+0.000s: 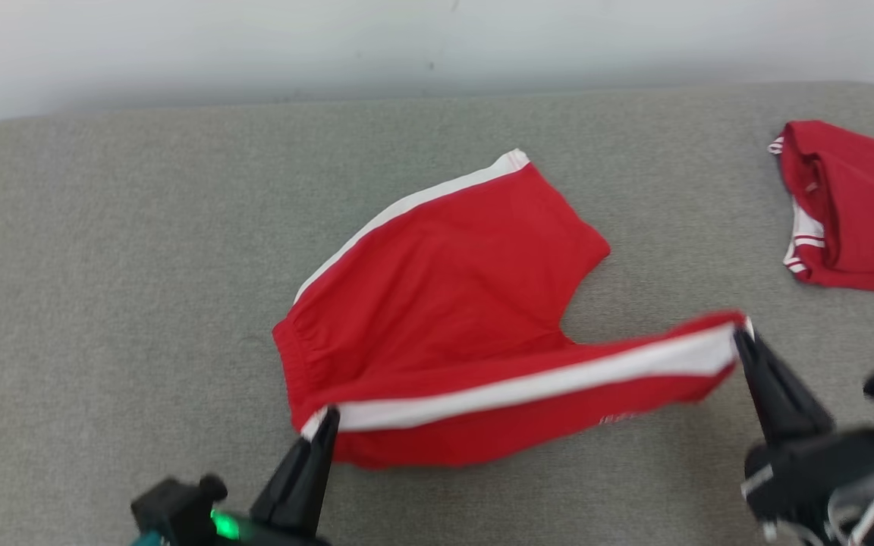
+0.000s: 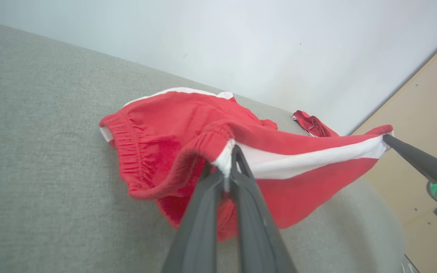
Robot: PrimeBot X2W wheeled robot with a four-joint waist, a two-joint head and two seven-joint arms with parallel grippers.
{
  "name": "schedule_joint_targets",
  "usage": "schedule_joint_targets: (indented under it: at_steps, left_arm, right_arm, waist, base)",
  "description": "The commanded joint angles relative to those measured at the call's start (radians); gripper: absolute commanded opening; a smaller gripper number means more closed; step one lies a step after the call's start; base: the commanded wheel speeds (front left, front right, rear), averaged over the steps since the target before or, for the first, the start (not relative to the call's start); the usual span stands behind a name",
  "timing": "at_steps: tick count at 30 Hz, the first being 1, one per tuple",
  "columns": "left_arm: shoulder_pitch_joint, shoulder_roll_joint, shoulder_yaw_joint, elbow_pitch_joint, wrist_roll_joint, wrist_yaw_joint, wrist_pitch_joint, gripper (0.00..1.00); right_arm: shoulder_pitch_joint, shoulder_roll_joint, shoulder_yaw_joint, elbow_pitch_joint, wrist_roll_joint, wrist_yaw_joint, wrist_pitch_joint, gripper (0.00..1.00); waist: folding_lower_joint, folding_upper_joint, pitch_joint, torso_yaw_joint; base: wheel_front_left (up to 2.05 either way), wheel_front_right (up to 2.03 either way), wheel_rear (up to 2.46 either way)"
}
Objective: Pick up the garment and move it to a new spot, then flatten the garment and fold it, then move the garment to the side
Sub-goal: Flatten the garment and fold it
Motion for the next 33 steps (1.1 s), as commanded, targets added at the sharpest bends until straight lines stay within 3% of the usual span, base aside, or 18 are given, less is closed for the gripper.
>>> schedule_joint_targets:
  at_steps: [1, 7, 16, 26, 27, 28, 29, 33]
  left_arm:
    - [-0.037, -0.007, 0.004, 0.012, 0.014, -0.007, 0.000, 0.00]
    - [-0.207, -0.059, 0.031, 0.103, 0.014, -0.031, 0.000, 0.00]
    - [-0.413, -0.144, 0.062, 0.282, 0.017, -0.054, 0.000, 0.00]
    - [-0.512, -0.185, 0.038, 0.372, 0.020, -0.057, 0.000, 0.00]
    - [-0.519, -0.186, 0.035, 0.377, 0.019, -0.057, 0.000, 0.00]
    - [-0.524, -0.187, 0.035, 0.383, 0.019, -0.057, 0.000, 0.33]
    - [-0.527, -0.189, 0.037, 0.389, 0.022, -0.057, 0.000, 1.00]
    - [-0.502, -0.193, 0.062, 0.402, 0.050, -0.057, 0.000, 1.00]
  right_arm:
    - [-0.050, -0.014, 0.007, 0.016, -0.010, -0.003, 0.009, 0.00]
    - [-0.360, -0.050, 0.068, 0.194, -0.046, -0.003, 0.043, 0.00]
    - [-0.774, -0.022, 0.125, 0.623, -0.110, -0.003, 0.010, 0.00]
    - [-1.009, 0.027, 0.146, 0.983, -0.167, -0.003, -0.098, 0.00]
    - [-1.025, 0.030, 0.152, 1.008, -0.176, -0.003, -0.116, 0.31]
    - [-1.037, 0.035, 0.159, 1.031, -0.178, -0.003, -0.132, 0.72]
    - [-1.044, 0.041, 0.164, 1.052, -0.176, -0.003, -0.148, 1.00]
    - [-1.037, 0.034, 0.212, 1.113, -0.165, -0.003, -0.196, 1.00]
  waist:
    - [-0.0001, 0.0000, 0.028, 0.027]
    - [-0.0001, 0.0000, 0.098, 0.083]
    - [-0.0001, 0.0000, 0.197, 0.166]
    - [-0.0001, 0.0000, 0.247, 0.203]
    - [-0.0001, 0.0000, 0.248, 0.203]
    - [-0.0001, 0.0000, 0.249, 0.202]
    - [-0.0001, 0.0000, 0.247, 0.201]
    - [-0.0001, 0.0000, 0.212, 0.193]
  base:
    - [0.00, 0.00, 0.00]
    - [0.00, 0.00, 0.00]
    - [0.00, 0.00, 0.00]
    - [0.00, 0.00, 0.00]
    - [0.00, 0.00, 0.00]
    - [0.00, 0.00, 0.00]
    - [0.00, 0.00, 0.00]
    - [0.00, 0.00, 0.00]
